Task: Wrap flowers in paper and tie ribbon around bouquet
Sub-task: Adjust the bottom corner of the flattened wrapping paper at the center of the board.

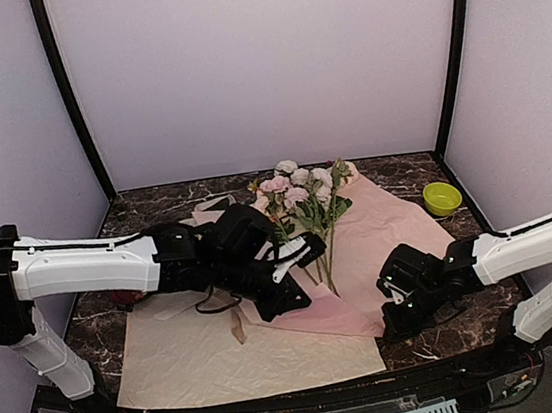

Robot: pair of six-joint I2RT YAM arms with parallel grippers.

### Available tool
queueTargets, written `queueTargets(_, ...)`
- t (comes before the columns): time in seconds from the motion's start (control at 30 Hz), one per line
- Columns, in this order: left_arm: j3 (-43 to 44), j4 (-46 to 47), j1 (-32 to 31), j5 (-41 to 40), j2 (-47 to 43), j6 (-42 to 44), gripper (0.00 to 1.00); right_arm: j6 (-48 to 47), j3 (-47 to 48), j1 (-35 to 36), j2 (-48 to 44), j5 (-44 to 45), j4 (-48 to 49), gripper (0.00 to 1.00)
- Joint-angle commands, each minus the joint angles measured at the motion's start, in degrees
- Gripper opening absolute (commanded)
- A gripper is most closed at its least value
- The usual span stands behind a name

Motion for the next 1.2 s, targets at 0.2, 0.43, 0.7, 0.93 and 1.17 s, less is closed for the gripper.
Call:
queueTargets(0.2,3.40,1.74,-3.04,12.12,8.83,11.01,0.00,0.93,2.45,0.49,2.20,0.00,-1.88,0.02)
queueTargets(0.43,9.77,2.39,-2.95,3.76,17.80,14.38,0.00,0.99,7.21,0.42,1.67,1.03,-6.95,0.03)
queueTargets(0.7,12.86,1.03,-1.44,2.60,24.22,13.96,0.00,4.37,9.04,-3.28,-5.77,3.95,-12.71,0.18)
queueTargets(0.93,11.79,3.53,-0.01,4.62,25.13,13.16,0.00,8.06,9.31,-7.03,-11.58,3.35,-12.07,0.34)
queueTargets(1.17,9.00,5.00,1.69,7.39,25.05,10.06,0.00,-2.73,20.81,-6.20,2.63,-5.38,-0.17,0.20)
